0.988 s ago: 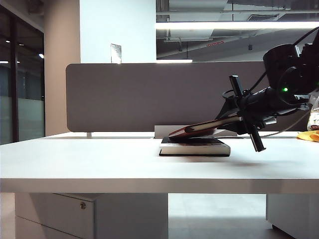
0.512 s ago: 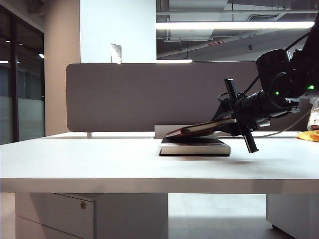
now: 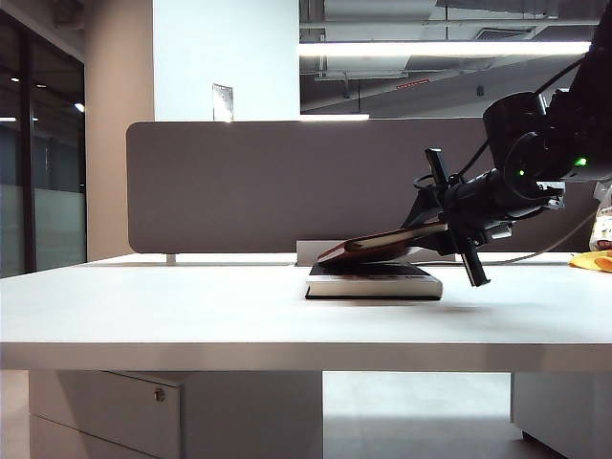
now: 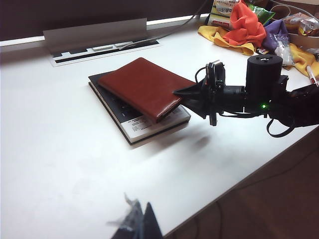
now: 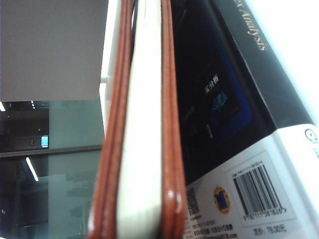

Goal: Pick up the red book and place it on top of the black book.

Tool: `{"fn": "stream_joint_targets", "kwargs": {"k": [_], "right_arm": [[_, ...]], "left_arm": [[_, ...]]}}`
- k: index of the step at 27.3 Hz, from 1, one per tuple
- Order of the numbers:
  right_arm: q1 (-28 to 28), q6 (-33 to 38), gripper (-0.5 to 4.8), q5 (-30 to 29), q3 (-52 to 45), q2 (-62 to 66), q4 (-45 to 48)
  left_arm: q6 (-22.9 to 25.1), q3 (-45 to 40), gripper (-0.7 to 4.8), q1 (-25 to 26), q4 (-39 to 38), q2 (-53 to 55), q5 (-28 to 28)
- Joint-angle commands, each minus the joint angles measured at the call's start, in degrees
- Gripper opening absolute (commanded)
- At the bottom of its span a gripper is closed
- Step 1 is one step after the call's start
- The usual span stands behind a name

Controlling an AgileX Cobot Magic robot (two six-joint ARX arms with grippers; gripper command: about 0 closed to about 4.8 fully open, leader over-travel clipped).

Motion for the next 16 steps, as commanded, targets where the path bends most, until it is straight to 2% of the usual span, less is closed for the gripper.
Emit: {"fn": "stream_joint_targets", "kwargs": {"k": [1, 4, 8, 9, 16], "right_arm": [[0.3, -0.3, -0.01, -0.3, 0.4, -0.6, 1.1], [0.6, -0.3, 0.06, -0.3, 0.4, -0.6, 0.6], [0.7, -0.3, 0.99, -0.3, 0.4, -0.6, 0.5], [0.7, -0.3, 1.06, -0.5, 0.4, -0.6, 0.3], [0.7, -0.8, 1.08, -1.9, 0.3, -0.6, -0.2]], "left_arm": [[0.0, 0.3, -0.05, 0.1, 0.1, -0.1, -0.1], [0.0, 0.3, -0.05, 0.1, 0.1, -0.1, 0.5], [0.0, 0.3, -0.05, 0.1, 0.0, -0.1, 0.7], [0.0, 0.3, -0.05, 0.1, -0.2, -0.1, 0.7], [0.1, 0.3, -0.05, 0.1, -0.4, -0.1, 0.9]]}}
